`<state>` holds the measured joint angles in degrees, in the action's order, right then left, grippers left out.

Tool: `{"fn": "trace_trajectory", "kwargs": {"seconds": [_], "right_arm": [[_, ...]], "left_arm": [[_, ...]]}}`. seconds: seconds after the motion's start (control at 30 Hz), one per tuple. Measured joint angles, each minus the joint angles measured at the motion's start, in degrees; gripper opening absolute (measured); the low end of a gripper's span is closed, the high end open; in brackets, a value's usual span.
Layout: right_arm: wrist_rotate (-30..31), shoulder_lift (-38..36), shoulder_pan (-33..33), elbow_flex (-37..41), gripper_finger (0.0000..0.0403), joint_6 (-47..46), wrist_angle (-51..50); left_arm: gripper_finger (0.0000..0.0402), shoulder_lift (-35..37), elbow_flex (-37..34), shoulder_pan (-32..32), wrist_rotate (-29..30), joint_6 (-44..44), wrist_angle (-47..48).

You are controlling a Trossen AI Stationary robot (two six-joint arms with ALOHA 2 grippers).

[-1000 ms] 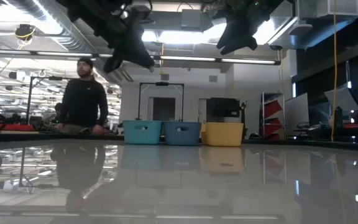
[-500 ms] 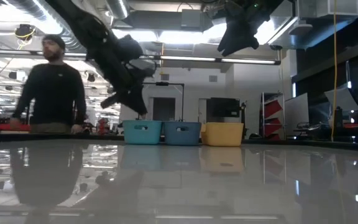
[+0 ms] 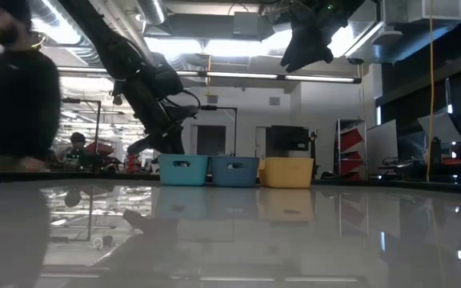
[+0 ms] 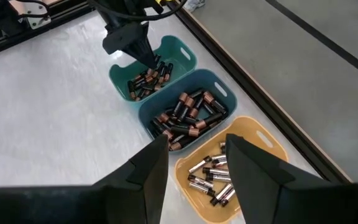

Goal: Sort batteries
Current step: Put the brown battery into the green bin

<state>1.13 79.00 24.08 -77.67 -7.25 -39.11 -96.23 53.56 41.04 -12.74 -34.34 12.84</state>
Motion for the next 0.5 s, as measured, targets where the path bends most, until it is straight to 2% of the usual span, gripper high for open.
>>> {"fn": "trace_trajectory", "kwargs": {"seconds": [0.37,0.5], "right_arm": [[-0.14,0.00,-0.07,0.00,0.0160,-1.34,-0.02],[-0.69,0.00,-0.11,0.00,0.0160,-1.40,-0.02]], "left_arm": [[0.0107,0.00,0.00,0.00,-0.20,0.15,0.11],[0.0134,0.40,0.00,0.05,-2.46,1.07,-0.01]]}}
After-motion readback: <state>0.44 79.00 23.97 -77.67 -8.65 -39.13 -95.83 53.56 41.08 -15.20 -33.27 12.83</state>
